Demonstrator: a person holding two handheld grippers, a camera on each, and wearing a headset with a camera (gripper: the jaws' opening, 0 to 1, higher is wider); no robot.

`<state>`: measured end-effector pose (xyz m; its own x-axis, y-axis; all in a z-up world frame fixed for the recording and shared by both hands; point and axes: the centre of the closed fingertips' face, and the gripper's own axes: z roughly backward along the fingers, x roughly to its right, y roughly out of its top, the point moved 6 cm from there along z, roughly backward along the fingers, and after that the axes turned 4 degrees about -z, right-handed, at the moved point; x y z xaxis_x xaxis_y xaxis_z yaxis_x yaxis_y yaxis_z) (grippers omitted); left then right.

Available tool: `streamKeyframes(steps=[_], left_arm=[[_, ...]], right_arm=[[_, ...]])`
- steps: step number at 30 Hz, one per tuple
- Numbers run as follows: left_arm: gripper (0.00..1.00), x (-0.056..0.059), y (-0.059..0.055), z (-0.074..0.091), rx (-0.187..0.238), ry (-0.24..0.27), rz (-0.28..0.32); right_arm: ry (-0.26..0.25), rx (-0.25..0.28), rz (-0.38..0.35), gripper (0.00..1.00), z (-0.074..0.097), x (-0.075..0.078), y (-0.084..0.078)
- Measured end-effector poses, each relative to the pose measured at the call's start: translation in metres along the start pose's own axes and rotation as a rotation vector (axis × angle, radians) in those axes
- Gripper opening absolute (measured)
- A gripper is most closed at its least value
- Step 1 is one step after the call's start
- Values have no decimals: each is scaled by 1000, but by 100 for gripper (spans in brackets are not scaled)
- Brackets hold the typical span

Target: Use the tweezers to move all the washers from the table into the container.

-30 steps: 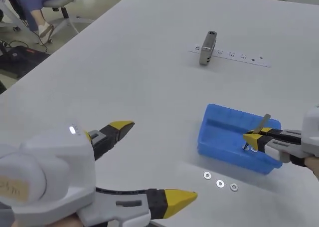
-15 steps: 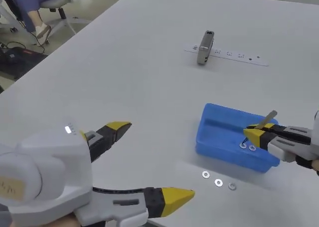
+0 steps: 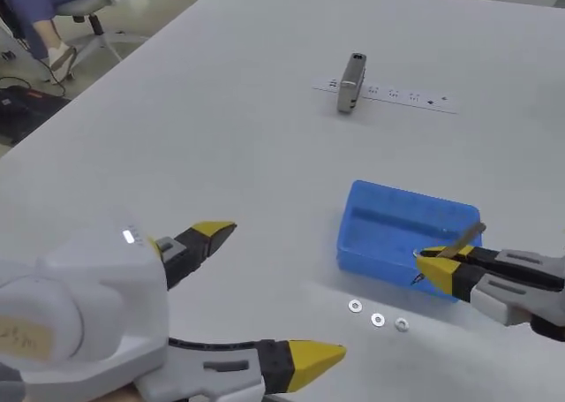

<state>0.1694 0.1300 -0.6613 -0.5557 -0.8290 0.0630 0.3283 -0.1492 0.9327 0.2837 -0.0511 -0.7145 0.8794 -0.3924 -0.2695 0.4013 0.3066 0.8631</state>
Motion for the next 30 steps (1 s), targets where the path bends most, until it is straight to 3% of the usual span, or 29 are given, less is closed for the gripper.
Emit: streamKeyframes(steps=[9, 16, 25, 27, 28, 30], left_arm=[[98, 1, -2, 0, -7, -6, -7], [97, 1, -3, 1, -14, -2, -7], [97, 2, -2, 0, -19, -5, -17], [97, 3, -2, 0, -24, -9, -21], [97, 3, -3, -1, -26, -11, -22], [96, 3, -2, -1, -23, -13, -18]], right_arm=[[26, -101, -43, 5, -13, -1, -37], [34, -126, -19, 5, -15, -7, -41], [18, -72, -11, 4, -14, -4, -32], [20, -72, 20, 2, -16, -5, -34], [26, -75, 33, 1, -16, -6, -34], [67, -28, 26, 1, -16, -10, -28]])
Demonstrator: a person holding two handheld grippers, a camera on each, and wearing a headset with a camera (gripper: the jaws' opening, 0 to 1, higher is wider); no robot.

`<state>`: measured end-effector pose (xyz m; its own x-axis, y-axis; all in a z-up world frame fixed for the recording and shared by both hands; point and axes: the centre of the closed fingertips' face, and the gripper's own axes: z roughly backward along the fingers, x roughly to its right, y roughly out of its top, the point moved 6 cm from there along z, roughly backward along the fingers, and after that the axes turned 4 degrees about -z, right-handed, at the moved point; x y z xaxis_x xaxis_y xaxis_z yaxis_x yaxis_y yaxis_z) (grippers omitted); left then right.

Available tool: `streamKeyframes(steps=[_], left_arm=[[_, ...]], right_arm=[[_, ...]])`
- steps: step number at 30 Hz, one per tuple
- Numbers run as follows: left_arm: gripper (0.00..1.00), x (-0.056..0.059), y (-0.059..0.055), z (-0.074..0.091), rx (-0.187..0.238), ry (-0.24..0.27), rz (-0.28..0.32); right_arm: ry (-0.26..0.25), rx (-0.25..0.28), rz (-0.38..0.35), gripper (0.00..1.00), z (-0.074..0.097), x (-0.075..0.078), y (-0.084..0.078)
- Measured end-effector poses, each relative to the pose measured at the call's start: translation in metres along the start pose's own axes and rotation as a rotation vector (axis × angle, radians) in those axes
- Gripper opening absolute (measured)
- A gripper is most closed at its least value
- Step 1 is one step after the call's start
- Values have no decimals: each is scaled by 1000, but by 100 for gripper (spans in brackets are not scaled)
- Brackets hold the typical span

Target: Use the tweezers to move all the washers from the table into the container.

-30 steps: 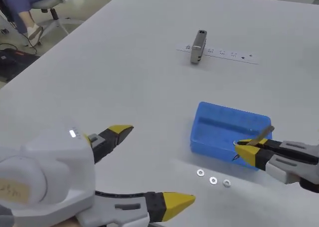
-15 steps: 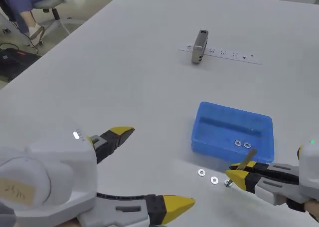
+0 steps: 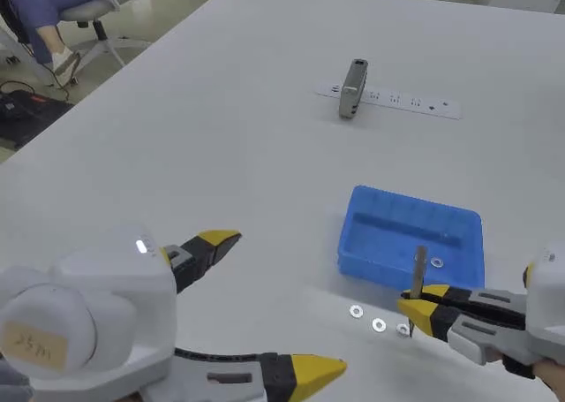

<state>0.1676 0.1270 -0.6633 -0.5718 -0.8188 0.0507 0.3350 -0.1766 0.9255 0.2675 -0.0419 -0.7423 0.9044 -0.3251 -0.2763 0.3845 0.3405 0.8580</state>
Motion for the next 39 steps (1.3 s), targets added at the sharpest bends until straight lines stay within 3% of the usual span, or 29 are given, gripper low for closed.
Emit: streamKeyframes(steps=[4, 7, 9, 11, 13, 18, 22, 25, 26, 30, 33, 37, 39], left_arm=[[90, 1, 4, -2, 38, -21, 46], [67, 8, 10, -8, 59, -113, 49], [45, 12, 14, -13, 48, -164, 3], [29, 17, 17, -21, 23, -213, -61], [21, 21, 20, -29, 2, -250, -112], [17, 31, 30, -40, -10, -365, -160], [12, 37, 32, -46, -83, -459, -281], [0, 44, 32, -49, -119, -525, -333], [0, 45, 34, -51, -112, -541, -360], [0, 47, 33, -55, -137, -543, -367], [0, 50, 32, -55, -148, -564, -393], [0, 53, 30, -57, -163, -562, -445], [0, 54, 30, -57, -162, -572, -442]], right_arm=[[34, 17, 84, 1, 1, -13, 6], [71, 24, 151, 2, -1, -23, 6], [90, 12, 199, 2, -1, -30, 5], [121, 1, 263, 2, -1, -39, 6], [151, -21, 313, 2, 0, -48, 5], [186, -66, 395, 3, 2, -62, 2], [191, -69, 409, 3, 4, -63, 0], [181, -74, 423, 3, 5, -62, -1], [182, -72, 425, 3, 5, -62, -1], [170, -85, 422, 4, 6, -60, -4], [160, -85, 356, 6, 6, -59, -5], [158, -74, 331, 6, 6, -60, -3], [160, -78, 330, 6, 6, -61, -2]])
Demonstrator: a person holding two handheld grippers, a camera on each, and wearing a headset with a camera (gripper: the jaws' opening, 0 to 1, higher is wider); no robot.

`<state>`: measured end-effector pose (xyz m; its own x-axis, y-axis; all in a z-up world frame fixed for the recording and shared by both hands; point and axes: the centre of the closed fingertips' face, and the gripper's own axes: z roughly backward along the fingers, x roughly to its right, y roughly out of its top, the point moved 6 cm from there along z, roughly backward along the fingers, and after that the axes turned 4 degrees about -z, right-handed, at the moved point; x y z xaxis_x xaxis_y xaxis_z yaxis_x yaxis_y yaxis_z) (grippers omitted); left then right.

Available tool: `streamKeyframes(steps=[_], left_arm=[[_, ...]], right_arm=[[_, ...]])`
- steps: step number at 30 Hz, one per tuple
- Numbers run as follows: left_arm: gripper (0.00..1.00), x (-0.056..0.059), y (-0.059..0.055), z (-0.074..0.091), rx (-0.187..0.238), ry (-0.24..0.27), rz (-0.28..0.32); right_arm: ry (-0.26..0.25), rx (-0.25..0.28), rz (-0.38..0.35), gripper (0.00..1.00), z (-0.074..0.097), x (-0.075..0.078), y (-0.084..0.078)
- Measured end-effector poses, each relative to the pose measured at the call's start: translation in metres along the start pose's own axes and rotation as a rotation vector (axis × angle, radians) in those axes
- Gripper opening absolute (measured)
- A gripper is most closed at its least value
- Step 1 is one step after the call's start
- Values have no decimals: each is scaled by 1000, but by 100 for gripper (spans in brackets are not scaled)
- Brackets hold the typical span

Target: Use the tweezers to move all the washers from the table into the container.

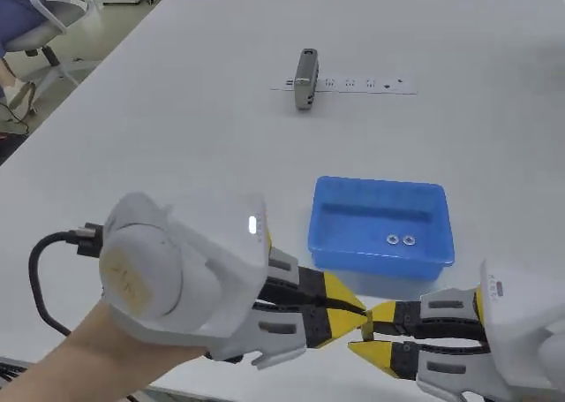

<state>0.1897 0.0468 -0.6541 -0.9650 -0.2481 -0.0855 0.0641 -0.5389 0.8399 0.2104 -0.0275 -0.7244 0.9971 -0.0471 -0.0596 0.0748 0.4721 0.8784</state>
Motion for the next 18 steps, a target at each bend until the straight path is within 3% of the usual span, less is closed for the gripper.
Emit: streamKeyframes(steps=[4, 9, 15, 18], left_arm=[[0, -1, -4, 0, -6, -8, -6], [0, 2, -3, 0, -26, -23, -59], [0, 4, -4, -4, -45, -36, -147], [0, -1, -5, -3, -43, 0, -148]], right_arm=[[9, -5, 12, 5, -1, -2, 2], [22, -25, 28, 4, -2, -3, 2], [-8, -89, 114, 2, -3, -4, 2], [-56, -86, 113, 2, -2, -2, 2]])
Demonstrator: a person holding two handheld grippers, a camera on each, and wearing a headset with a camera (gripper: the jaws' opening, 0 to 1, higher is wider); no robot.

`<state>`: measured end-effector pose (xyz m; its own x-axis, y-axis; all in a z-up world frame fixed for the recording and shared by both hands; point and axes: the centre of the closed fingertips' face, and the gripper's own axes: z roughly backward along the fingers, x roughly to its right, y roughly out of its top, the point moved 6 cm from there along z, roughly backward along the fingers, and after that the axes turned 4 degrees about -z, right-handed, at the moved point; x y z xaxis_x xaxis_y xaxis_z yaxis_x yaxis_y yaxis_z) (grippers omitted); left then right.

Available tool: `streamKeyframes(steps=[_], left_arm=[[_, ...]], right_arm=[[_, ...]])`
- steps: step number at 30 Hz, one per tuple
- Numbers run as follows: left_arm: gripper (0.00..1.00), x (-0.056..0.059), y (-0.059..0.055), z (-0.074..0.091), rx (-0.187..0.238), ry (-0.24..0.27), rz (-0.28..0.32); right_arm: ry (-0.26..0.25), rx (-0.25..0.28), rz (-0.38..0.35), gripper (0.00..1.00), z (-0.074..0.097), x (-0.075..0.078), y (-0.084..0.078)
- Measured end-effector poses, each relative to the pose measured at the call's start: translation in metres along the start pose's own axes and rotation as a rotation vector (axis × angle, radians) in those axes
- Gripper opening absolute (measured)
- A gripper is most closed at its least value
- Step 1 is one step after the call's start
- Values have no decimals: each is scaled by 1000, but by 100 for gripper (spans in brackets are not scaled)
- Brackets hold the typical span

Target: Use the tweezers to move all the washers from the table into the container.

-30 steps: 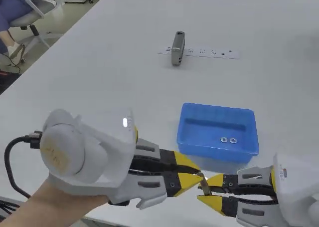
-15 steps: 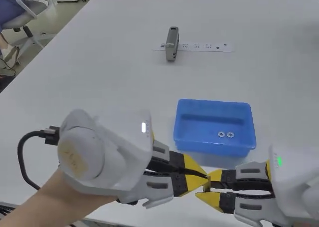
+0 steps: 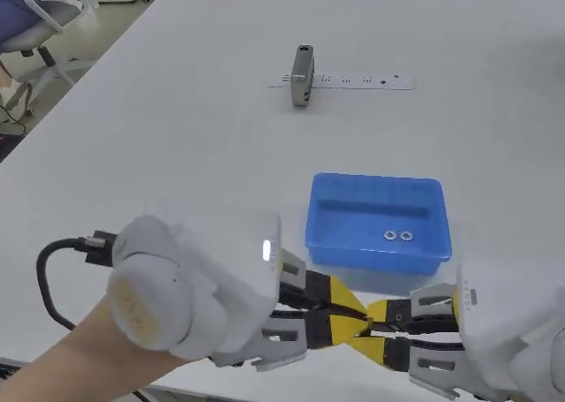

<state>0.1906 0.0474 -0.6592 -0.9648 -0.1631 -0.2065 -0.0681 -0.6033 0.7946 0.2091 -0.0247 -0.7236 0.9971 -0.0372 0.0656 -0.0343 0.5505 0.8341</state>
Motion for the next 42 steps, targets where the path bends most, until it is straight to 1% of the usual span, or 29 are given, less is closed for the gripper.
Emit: streamKeyframes(steps=[1, 3, 4, 5, 6, 7, 8, 9, 11, 12, 13, 14, 16, 17, 21, 23, 24, 26, 28, 33, 35, 36, 39, 42], left_arm=[[0, -3, 0, 2, 27, 39, 35], [1, -8, 1, 8, 87, 85, 146], [8, -10, 1, 11, 114, 109, 184], [14, -13, 1, 15, 156, 151, 250], [21, -14, -1, 18, 176, 177, 292], [27, -15, -5, 23, 205, 207, 350], [29, -15, -8, 27, 223, 223, 378], [30, -12, -12, 31, 235, 234, 415], [29, -7, -17, 37, 247, 252, 451], [29, -4, -21, 40, 250, 268, 467], [29, -1, -22, 41, 252, 277, 482], [29, 2, -27, 44, 253, 289, 507], [29, 7, -32, 47, 256, 305, 541], [30, 9, -34, 47, 258, 311, 554], [30, 13, -37, 51, 262, 367, 576], [30, 15, -38, 52, 266, 376, 589], [30, 16, -39, 52, 266, 377, 590], [30, 17, -39, 53, 266, 378, 593], [30, 18, -39, 52, 267, 377, 594], [30, 18, -38, 52, 266, 382, 595], [29, 17, -38, 53, 268, 384, 593], [29, 17, -38, 53, 269, 383, 593], [28, 16, -36, 54, 275, 379, 592], [28, 15, -36, 54, 282, 373, 596]], right_arm=[[-25, 2, -23, 2, 1, 2, -1], [-90, 5, -77, 2, 4, 10, -6], [-110, 29, -133, 2, 5, 14, -8], [-126, 54, -182, 1, 7, 17, -9], [-137, 85, -248, 1, 9, 21, -11], [-147, 119, -329, 1, 12, 26, -13], [-160, 140, -368, 2, 14, 31, -14], [-176, 176, -426, 2, 18, 38, -17], [-194, 182, -478, 2, 21, 47, -24], [-195, 186, -498, 2, 22, 52, -28], [-193, 188, -526, 2, 22, 55, -30], [-194, 180, -546, 2, 21, 58, -33], [-198, 177, -550, 2, 19, 62, -34], [-195, 177, -556, 2, 18, 63, -34], [-172, 175, -566, 3, 10, 59, -33], [-171, 164, -558, 3, 6, 57, -34], [-179, 178, -554, 3, 7, 58, -32], [-187, 166, -548, 3, 7, 59, -31], [-185, 151, -541, 3, 8, 58, -32], [-199, 158, -515, 3, 12, 58, -31], [-191, 157, -531, 3, 11, 58, -34], [-191, 168, -535, 3, 11, 58, -34], [-178, 165, -527, 3, 11, 57, -33], [-164, 167, -500, 3, 10, 54, -30]])
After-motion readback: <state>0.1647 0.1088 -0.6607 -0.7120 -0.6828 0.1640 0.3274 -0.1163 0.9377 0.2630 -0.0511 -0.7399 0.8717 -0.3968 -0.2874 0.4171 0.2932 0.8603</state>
